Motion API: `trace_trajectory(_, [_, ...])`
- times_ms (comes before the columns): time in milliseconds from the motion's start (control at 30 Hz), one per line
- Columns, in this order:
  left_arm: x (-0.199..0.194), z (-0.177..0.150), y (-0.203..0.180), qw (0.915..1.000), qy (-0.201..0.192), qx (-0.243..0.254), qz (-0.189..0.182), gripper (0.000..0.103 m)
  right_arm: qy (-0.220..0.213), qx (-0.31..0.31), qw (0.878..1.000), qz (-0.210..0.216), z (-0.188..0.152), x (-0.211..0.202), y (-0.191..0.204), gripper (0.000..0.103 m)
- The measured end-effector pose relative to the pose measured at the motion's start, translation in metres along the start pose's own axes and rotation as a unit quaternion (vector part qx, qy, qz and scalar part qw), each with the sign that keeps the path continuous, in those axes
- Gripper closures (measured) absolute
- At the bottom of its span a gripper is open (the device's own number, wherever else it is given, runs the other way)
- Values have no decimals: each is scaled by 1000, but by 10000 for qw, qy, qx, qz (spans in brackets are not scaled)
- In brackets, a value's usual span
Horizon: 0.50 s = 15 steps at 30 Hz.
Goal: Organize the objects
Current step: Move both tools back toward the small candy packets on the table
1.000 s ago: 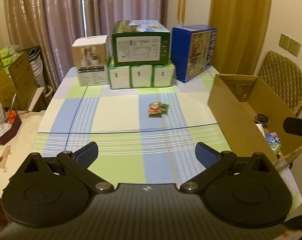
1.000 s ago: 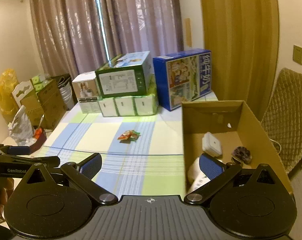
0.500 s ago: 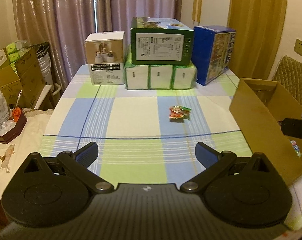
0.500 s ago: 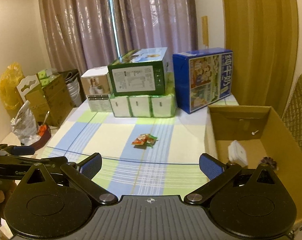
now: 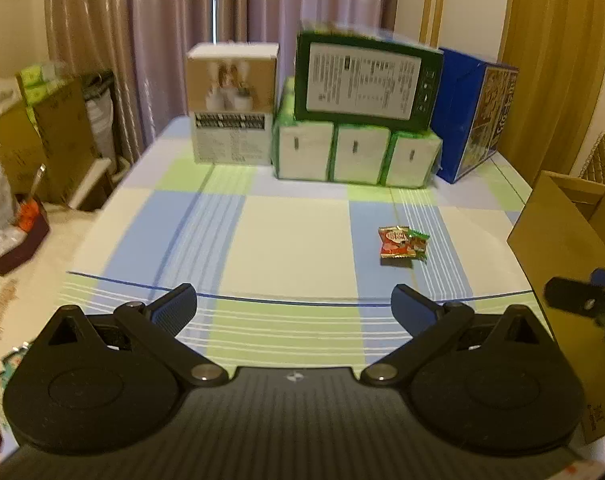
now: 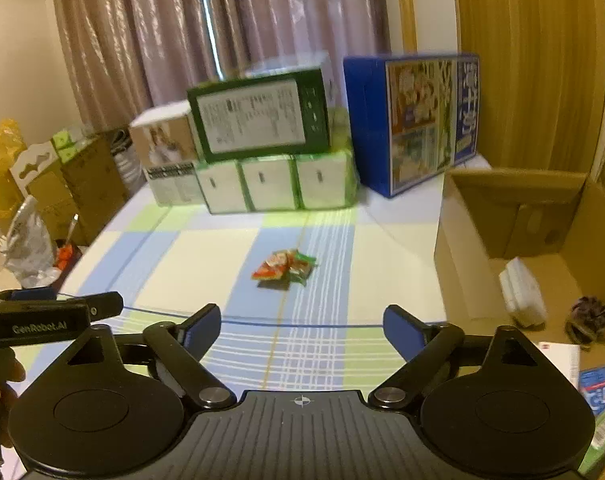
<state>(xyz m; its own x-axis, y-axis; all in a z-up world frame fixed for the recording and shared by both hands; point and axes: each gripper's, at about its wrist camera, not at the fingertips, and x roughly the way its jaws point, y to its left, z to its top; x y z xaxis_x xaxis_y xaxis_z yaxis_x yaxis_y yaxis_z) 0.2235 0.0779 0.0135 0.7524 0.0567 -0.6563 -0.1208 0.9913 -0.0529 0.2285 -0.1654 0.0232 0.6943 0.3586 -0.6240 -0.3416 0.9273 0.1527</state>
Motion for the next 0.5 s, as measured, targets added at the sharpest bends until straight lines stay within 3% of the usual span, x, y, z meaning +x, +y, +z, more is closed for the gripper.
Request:
trace_trajectory(200, [43,6,-6,9997,225,-56,-115,10,162,-5,9998,-76,-5,46,-10,38])
trace_trajectory(500, [91,23,-26,9984,285,388,-296,22,295,-117,9994,-146,1,104,-17,58])
